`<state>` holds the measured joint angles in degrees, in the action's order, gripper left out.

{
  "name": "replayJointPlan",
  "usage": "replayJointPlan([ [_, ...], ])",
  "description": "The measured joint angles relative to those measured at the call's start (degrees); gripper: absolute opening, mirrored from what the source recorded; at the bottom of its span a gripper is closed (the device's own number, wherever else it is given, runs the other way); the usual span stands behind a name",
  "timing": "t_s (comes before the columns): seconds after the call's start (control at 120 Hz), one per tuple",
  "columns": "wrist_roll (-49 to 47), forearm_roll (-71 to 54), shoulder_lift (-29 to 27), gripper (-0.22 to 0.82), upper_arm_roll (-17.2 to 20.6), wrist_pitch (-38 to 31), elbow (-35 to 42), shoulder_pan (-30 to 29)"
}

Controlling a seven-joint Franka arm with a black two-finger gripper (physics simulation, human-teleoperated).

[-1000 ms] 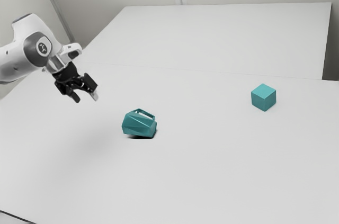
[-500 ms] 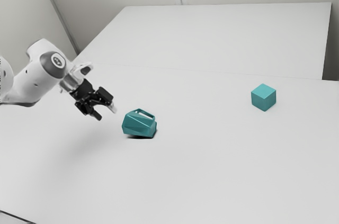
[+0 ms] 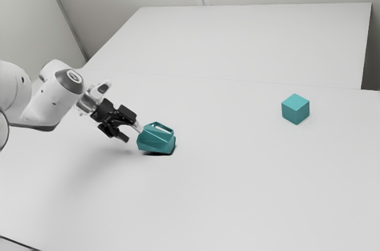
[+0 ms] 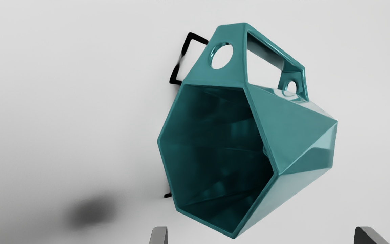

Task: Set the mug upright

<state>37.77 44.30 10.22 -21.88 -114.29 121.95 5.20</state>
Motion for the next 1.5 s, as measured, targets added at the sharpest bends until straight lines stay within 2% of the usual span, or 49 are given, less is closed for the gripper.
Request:
replayJointPlan([
  [0.292, 4.71, 2.82, 4.72, 0.60, 0.00, 0.82, -3.95, -0.01],
  [0.667, 8.49, 7.41, 6.30, 0.58, 0.04, 2.12, -4.21, 0.87],
  [0.758, 9.07, 8.32, 6.25, 0.50, 0.06, 2.32, -4.06, 0.94],
  [0.95, 10.01, 9.92, 6.18, 0.21, 0.09, 2.59, -3.89, 0.96],
  [1.117, 10.59, 11.59, 6.16, 0.02, 0.06, 2.95, -3.53, 0.96],
  [1.3, 10.97, 13.03, 5.76, -0.10, 0.11, 3.02, -3.43, 1.08],
  [1.5, 11.24, 14.66, 5.46, -0.14, 0.09, 2.92, -3.38, 1.95],
])
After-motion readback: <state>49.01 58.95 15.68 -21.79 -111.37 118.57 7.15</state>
